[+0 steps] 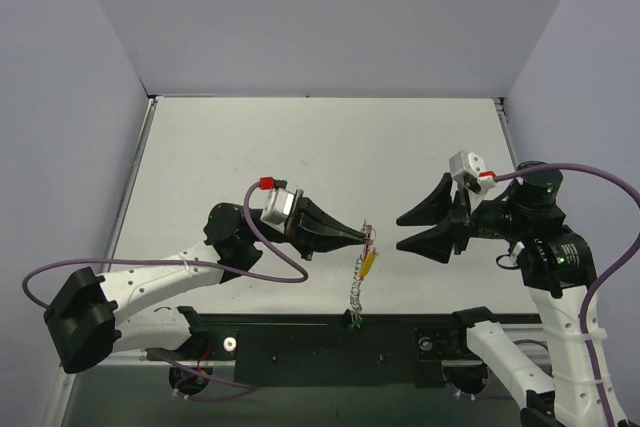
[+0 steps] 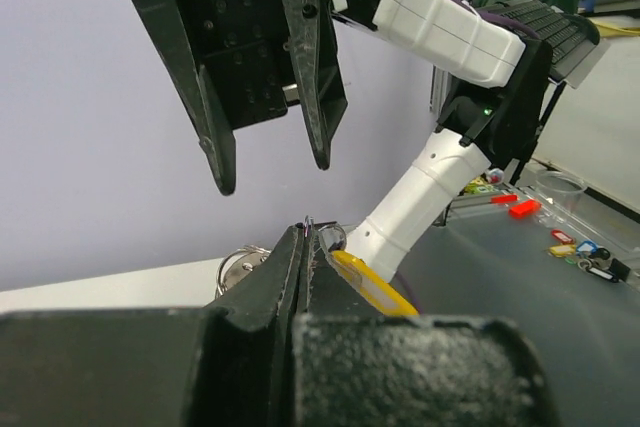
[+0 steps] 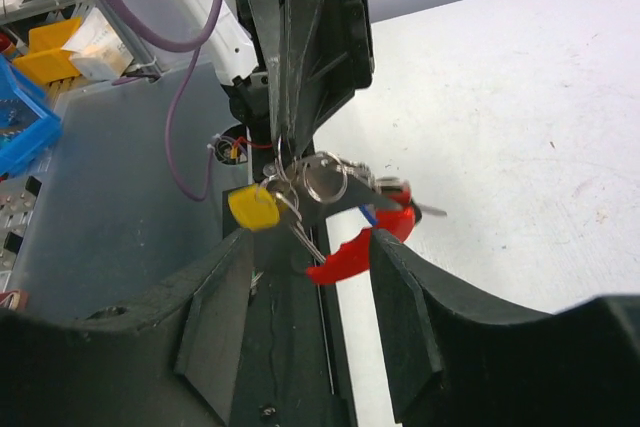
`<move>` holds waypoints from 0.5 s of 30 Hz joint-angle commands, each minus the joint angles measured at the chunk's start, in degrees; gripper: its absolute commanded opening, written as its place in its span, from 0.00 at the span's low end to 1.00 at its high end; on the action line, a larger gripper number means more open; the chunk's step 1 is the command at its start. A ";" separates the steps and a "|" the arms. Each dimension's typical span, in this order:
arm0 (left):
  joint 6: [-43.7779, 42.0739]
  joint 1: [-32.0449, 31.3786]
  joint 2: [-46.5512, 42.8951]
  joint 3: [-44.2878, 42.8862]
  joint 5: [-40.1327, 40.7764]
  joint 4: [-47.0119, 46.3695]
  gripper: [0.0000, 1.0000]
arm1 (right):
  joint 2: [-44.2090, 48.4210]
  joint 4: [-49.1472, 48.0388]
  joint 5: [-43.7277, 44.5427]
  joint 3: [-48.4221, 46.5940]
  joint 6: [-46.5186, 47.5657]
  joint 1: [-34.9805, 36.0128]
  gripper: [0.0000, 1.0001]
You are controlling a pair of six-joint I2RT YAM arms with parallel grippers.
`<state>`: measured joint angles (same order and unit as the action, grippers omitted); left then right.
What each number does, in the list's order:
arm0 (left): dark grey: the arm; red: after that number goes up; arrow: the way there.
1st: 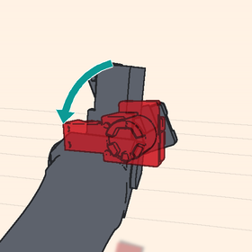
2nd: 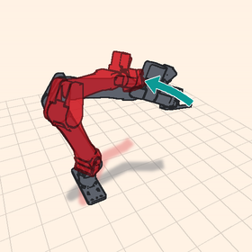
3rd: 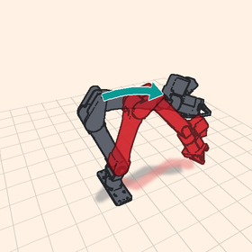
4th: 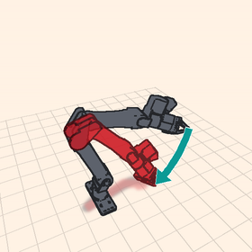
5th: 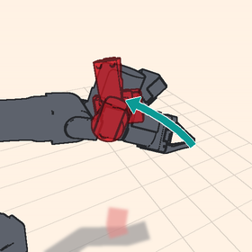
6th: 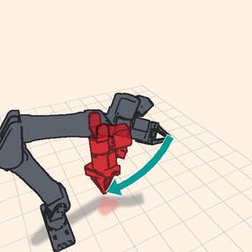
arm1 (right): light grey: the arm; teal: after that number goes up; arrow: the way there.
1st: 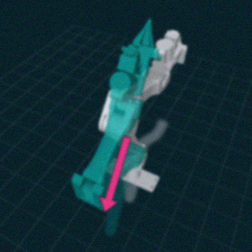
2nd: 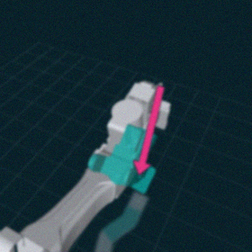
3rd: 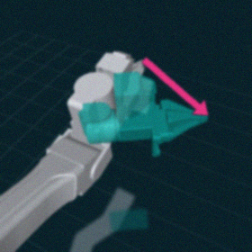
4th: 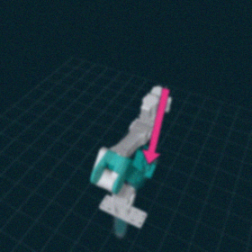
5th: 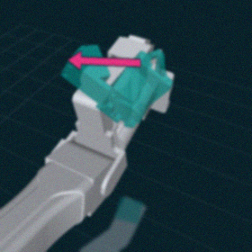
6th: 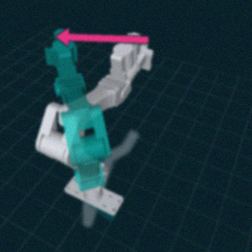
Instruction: Put the keys on the keyring
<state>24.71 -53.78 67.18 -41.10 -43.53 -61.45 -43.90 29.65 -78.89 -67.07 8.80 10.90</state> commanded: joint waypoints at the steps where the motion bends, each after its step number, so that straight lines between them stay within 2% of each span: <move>1: 2.79 -1.50 1.37 -1.62 3.00 -4.28 0.00 | 1.80 -5.21 -3.37 0.26 -3.79 -0.70 0.45; 6: 4.03 -3.26 6.11 0.49 7.23 -10.08 0.00 | 2.15 -6.00 -3.55 5.53 -3.53 -2.19 0.44; 9: 5.17 -3.96 9.10 1.37 8.98 -17.09 0.00 | 2.42 -6.01 -3.55 7.12 0.93 -2.72 0.41; 15: 4.92 -4.05 14.29 3.04 8.72 -24.67 0.00 | 0.14 -4.78 -3.55 8.88 7.72 -3.86 0.36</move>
<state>28.77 -57.56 80.25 -38.87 -36.56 -70.85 -41.91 26.11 -80.18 -58.72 11.42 7.81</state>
